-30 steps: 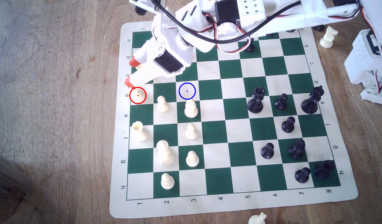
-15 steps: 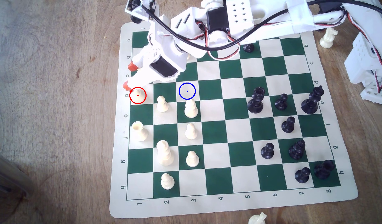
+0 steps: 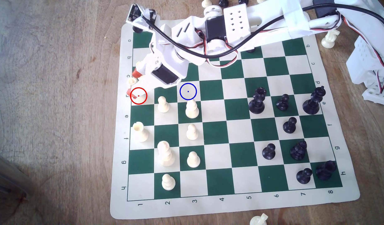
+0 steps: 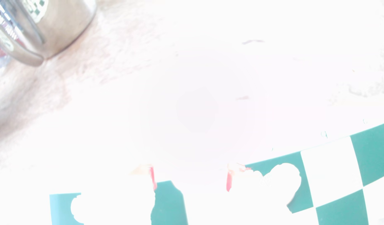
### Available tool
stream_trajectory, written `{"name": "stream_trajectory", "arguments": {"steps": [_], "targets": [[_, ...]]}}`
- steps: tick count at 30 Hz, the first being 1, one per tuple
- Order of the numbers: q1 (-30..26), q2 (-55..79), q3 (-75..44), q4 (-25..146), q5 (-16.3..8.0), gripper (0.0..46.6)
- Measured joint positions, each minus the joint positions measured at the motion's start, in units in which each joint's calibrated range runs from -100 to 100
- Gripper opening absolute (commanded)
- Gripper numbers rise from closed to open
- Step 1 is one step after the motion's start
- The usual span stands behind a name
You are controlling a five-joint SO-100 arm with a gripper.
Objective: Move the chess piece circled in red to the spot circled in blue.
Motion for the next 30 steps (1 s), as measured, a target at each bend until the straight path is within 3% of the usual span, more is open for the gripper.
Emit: {"name": "stream_trajectory", "arguments": {"steps": [7,14,20,24,30], "targets": [[0.00,0.00,0.00,-0.48,0.00,16.6],[0.00,0.00,0.00,-0.48,-0.59,18.5],[0.66,0.08,-2.71,-0.96,-0.59,13.3],[0.81,1.34,-3.43,-0.96,-0.59,17.1],[0.81,1.68,-3.43,-0.32,-0.59,18.2]]}}
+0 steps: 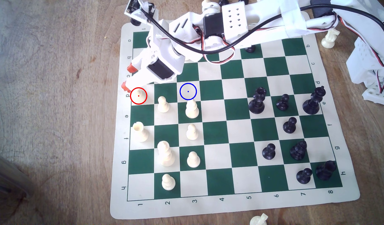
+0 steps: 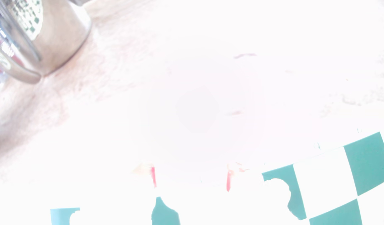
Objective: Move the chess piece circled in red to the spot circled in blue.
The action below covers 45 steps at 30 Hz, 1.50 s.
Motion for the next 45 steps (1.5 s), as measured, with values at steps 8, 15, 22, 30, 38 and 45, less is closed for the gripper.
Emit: {"name": "stream_trajectory", "arguments": {"steps": [8,15,22,30,38,45], "targets": [[0.00,0.00,0.00,0.48,0.00,17.1],[0.00,0.00,0.00,1.04,0.00,16.1],[0.00,0.00,0.00,3.43,1.12,3.6],[-0.88,0.00,-0.45,4.70,2.20,0.4],[-0.88,0.08,-5.33,7.97,0.63,0.7],[-0.88,-2.85,-11.57,15.22,0.29,0.9]]}}
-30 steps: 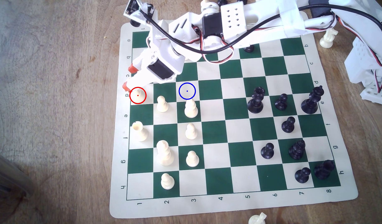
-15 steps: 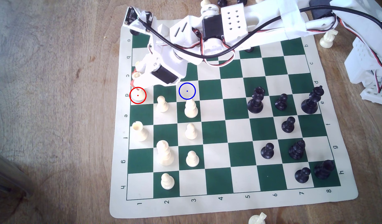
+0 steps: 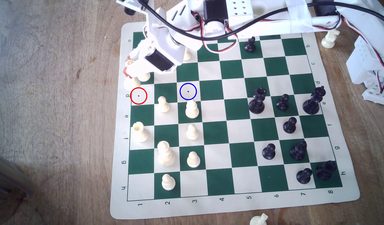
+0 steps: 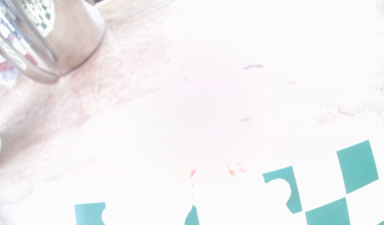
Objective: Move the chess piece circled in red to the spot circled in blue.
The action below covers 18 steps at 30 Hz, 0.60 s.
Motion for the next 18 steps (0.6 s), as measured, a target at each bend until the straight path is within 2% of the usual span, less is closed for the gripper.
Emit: {"name": "stream_trajectory", "arguments": {"steps": [6,8,11,12,18], "targets": [[0.00,-9.80,6.96,5.26,1.71,1.4],[-0.07,-16.84,17.08,4.54,2.15,1.4],[0.52,-22.04,25.21,3.03,2.59,1.3],[1.33,-26.48,32.35,1.59,2.49,1.3],[2.14,-33.85,48.08,-3.59,2.59,1.3]]}}
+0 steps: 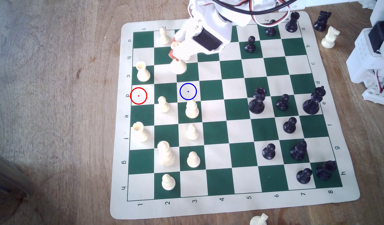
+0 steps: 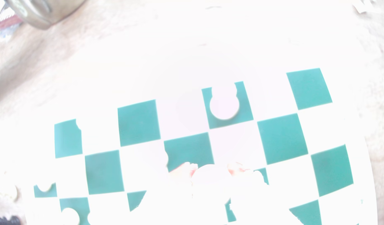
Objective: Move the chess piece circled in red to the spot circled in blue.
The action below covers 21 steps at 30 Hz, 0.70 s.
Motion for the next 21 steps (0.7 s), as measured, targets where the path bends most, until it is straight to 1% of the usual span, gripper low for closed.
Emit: {"name": "stream_trajectory", "arguments": {"steps": [3,7,11,16,21], "targets": [[0.07,-2.51,8.95,-3.43,0.00,1.3],[0.29,-2.85,13.74,-6.45,-0.24,1.4],[0.22,-2.85,14.10,-8.69,-0.54,1.4],[-1.18,-1.93,14.10,-10.76,-1.22,1.5],[-2.51,-0.59,14.10,-11.55,-1.22,1.5]]}}
